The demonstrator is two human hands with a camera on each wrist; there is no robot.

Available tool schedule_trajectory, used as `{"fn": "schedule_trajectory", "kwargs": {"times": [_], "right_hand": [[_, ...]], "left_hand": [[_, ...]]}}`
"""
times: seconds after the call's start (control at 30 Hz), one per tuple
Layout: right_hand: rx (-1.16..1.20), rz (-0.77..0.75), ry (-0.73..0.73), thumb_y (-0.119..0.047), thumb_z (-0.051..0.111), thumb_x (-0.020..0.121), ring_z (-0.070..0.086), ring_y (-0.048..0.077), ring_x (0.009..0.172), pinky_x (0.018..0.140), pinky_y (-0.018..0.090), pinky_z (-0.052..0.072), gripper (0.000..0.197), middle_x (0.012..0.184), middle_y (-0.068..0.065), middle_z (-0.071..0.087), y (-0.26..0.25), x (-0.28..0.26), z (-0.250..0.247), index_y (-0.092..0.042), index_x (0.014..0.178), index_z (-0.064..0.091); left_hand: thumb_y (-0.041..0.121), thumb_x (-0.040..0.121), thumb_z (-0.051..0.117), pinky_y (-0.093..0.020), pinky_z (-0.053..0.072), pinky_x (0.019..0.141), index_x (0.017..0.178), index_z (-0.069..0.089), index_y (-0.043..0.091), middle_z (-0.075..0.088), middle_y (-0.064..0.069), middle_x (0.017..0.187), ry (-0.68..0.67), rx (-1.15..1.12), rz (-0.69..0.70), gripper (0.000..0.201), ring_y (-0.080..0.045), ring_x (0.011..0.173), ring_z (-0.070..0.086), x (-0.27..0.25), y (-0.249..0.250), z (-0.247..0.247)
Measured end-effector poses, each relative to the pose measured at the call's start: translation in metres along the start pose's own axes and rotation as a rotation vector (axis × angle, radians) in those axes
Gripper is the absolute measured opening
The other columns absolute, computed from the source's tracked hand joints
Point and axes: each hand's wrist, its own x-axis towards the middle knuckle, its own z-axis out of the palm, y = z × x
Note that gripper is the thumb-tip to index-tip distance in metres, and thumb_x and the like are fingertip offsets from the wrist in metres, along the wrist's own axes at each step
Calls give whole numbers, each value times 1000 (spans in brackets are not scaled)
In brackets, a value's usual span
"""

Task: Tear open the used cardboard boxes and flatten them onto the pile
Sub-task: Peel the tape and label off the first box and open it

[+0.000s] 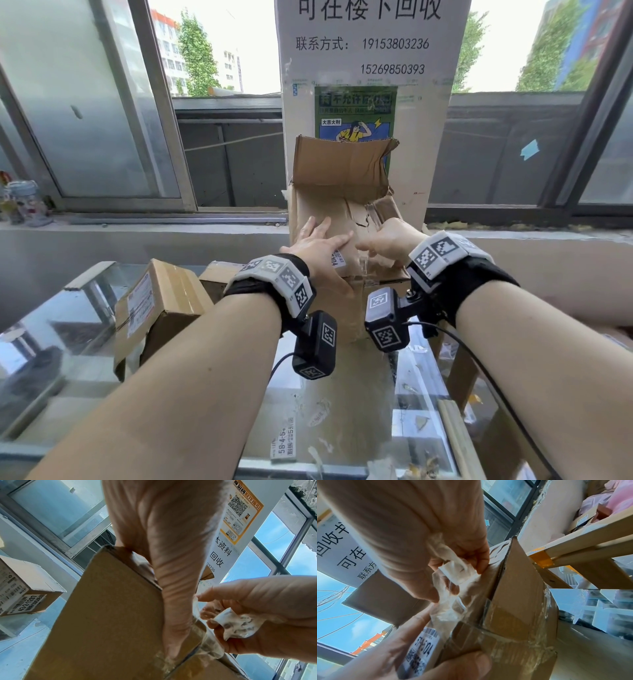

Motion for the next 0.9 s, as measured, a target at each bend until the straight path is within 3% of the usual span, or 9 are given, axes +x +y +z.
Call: {"fn": "schedule_trajectory", "kwargs": {"times": [0.1, 0.2, 0.27, 0.37, 0.5, 0.6, 0.7, 0.77, 0.9], "right_hand": [[-136, -6, 98, -24, 65, 87, 56, 21, 77, 59, 26, 41, 20, 86, 9, 59, 1, -2, 4, -7, 81, 57], [-182, 8, 168, -23, 68, 84, 57, 23, 84, 52, 26, 37, 23, 93, 11, 59, -1, -3, 8, -6, 75, 55], [-185, 28, 189, -26, 71, 83, 60, 27, 100, 65, 28, 43, 32, 108, 14, 61, -3, -4, 10, -1, 100, 59], [-111, 34, 211, -21, 65, 87, 51, 33, 121, 96, 40, 45, 61, 130, 17, 51, -2, -5, 10, -2, 135, 33], [-87, -60, 145, -22, 48, 91, 55, 35, 110, 93, 49, 48, 36, 112, 14, 51, 2, -10, 6, -7, 123, 44], [-211, -133, 156, -12, 48, 88, 48, 34, 113, 91, 45, 48, 25, 116, 18, 51, 3, -13, 3, -6, 112, 51], [-333, -180, 129, -12, 48, 90, 52, 29, 91, 75, 37, 44, 6, 105, 15, 58, -2, -18, -1, -7, 91, 52], [-386, -141, 70, -16, 48, 93, 49, 26, 86, 73, 33, 37, 12, 99, 11, 55, -4, -18, -1, -10, 83, 49], [-382, -108, 20, -24, 48, 97, 57, 28, 93, 72, 31, 41, 21, 98, 11, 58, -2, -15, 2, -7, 86, 54]], "left_hand": [[54, 64, 80, -67, 11, 107, 148, 11, 47, -16, 10, 158, -3, 8, 0, 109, -15, 143, -24, 0, 1, 0], [53, 64, 80, -68, 11, 107, 148, 11, 47, -15, 10, 158, 0, 2, 0, 108, -15, 143, -24, 0, 2, 0], [53, 64, 80, -68, 11, 107, 148, 11, 47, -15, 10, 159, 3, 4, 0, 108, -15, 143, -24, 1, 2, 0], [53, 64, 80, -67, 11, 108, 148, 11, 47, -14, 10, 159, 2, 7, -2, 108, -15, 143, -23, 0, 2, 0], [55, 63, 80, -64, 12, 109, 147, 11, 49, -16, 12, 158, 6, 7, -17, 109, -14, 143, -24, 0, 1, 0], [56, 63, 80, -64, 13, 109, 147, 11, 48, -15, 12, 158, 6, 18, -14, 109, -15, 143, -23, 0, 3, 1], [55, 62, 80, -66, 13, 109, 147, 12, 49, -15, 12, 158, 9, 5, -13, 109, -14, 143, -24, 1, 2, 1], [55, 62, 81, -66, 13, 109, 147, 12, 49, -15, 12, 158, 8, -1, -14, 109, -14, 143, -24, 1, 0, 0], [55, 63, 80, -66, 13, 109, 147, 11, 49, -15, 11, 158, 6, 7, -11, 109, -14, 143, -24, 1, 0, 0]]}}
